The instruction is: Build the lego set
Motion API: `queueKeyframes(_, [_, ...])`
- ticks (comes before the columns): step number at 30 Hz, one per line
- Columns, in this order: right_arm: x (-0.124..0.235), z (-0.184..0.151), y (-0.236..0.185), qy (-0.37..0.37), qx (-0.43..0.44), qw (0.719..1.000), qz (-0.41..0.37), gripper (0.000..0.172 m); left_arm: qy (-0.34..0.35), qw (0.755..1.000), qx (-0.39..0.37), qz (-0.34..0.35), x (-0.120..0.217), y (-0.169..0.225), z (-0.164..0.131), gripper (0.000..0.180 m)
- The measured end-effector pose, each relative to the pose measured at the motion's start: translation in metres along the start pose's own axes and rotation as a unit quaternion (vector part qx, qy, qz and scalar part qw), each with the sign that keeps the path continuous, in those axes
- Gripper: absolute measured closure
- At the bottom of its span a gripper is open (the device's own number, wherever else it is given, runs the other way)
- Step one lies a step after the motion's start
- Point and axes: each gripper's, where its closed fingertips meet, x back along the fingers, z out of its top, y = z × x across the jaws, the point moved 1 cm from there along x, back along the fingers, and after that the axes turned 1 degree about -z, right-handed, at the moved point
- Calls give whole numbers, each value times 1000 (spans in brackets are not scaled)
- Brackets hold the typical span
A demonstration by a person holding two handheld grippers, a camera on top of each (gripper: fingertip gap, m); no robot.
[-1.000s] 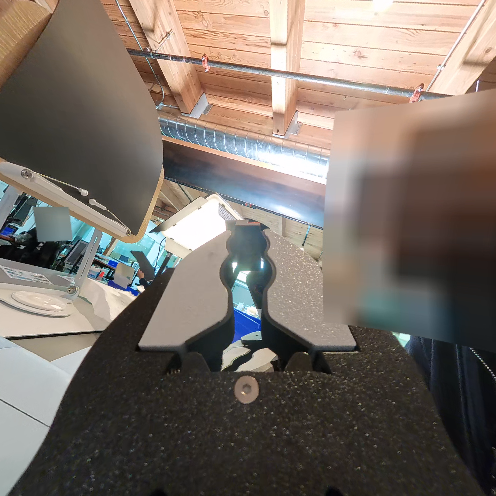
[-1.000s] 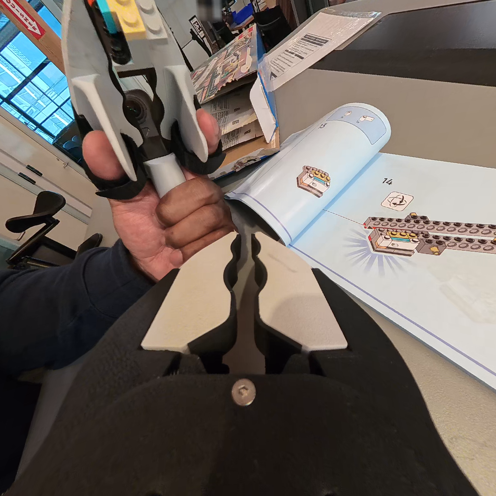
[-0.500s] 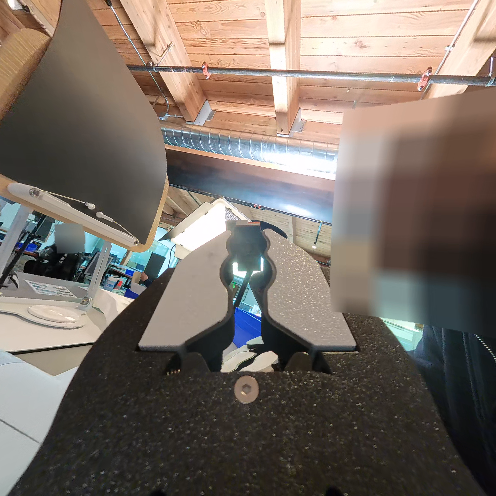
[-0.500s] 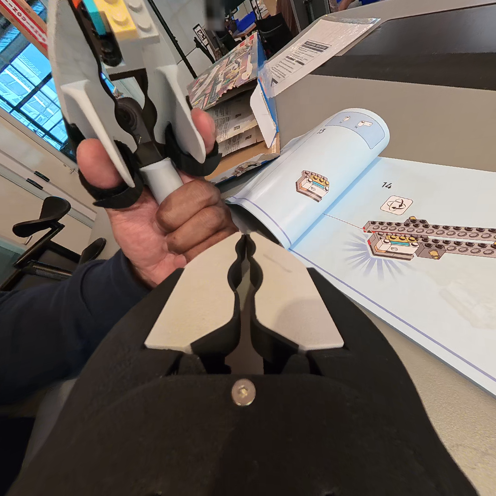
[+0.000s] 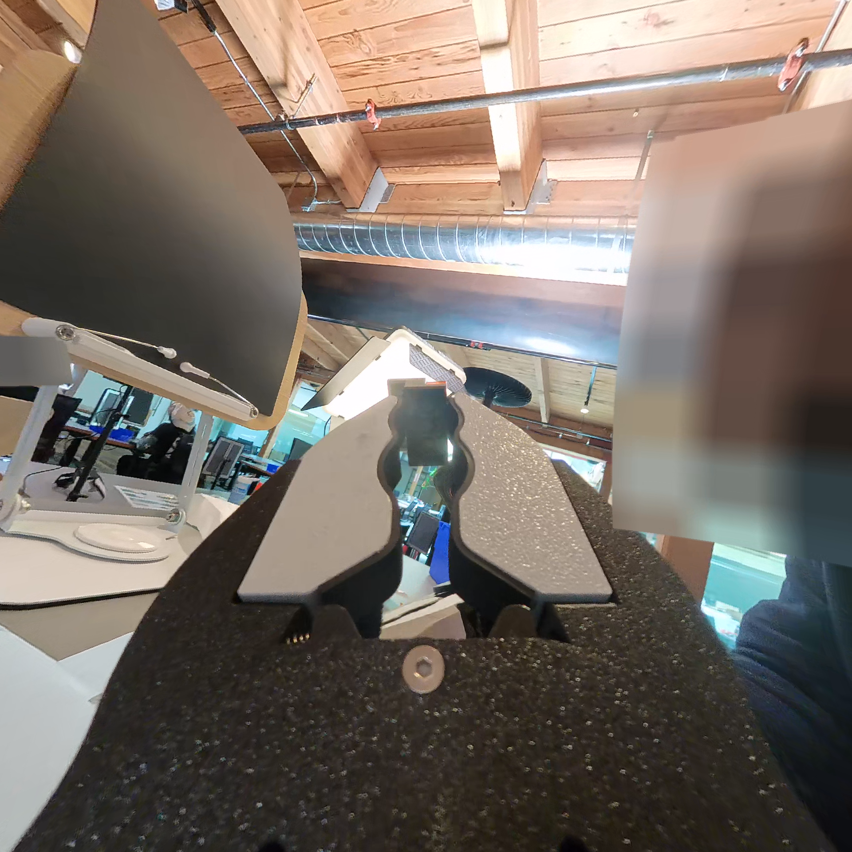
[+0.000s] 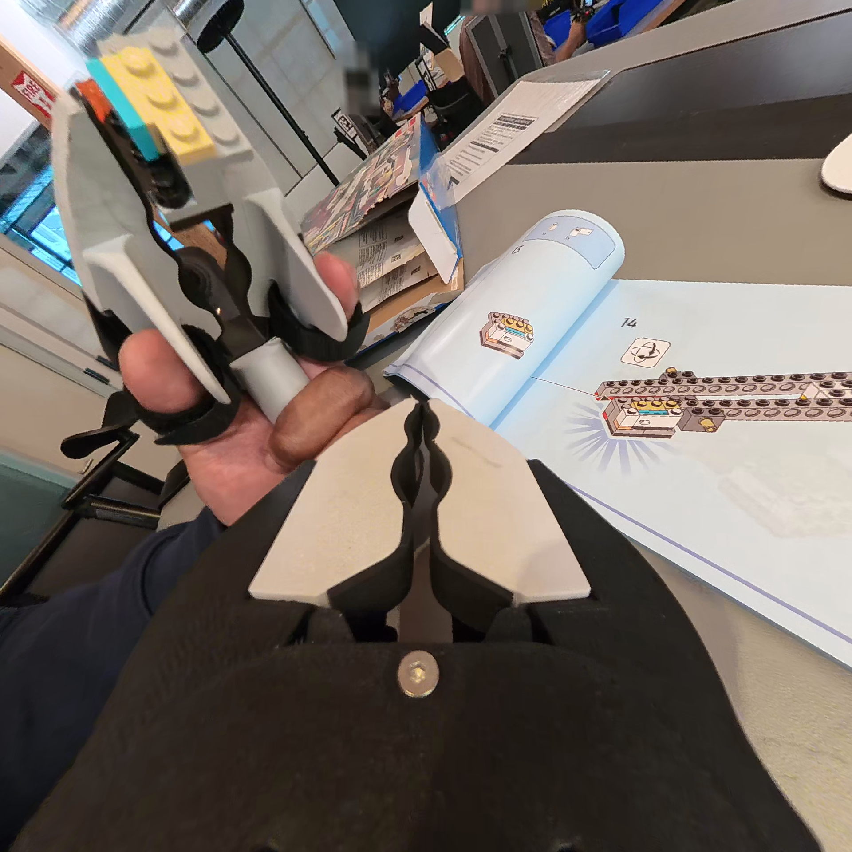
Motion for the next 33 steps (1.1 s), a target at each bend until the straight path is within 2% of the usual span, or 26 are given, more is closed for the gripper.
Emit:
queueKeyframes(5, [0, 1, 2, 1, -9, 1000, 0, 172, -24, 999, -21, 18, 6, -3, -2, 164])
queueKeyframes(9, [-2, -2, 2, -7, -4, 1000, -8, 172, -16, 999, -13, 33, 11, -9, 0, 164])
queueKeyframes(23, [-7, -4, 6, -30, -21, 999, -6, 172, -60, 998, -6, 26, 4, -15, -13, 164])
queueKeyframes(33, [-10, -6, 6, -39, -21, 999, -6, 172, -58, 998, 4, 21, 7, -14, -11, 164])
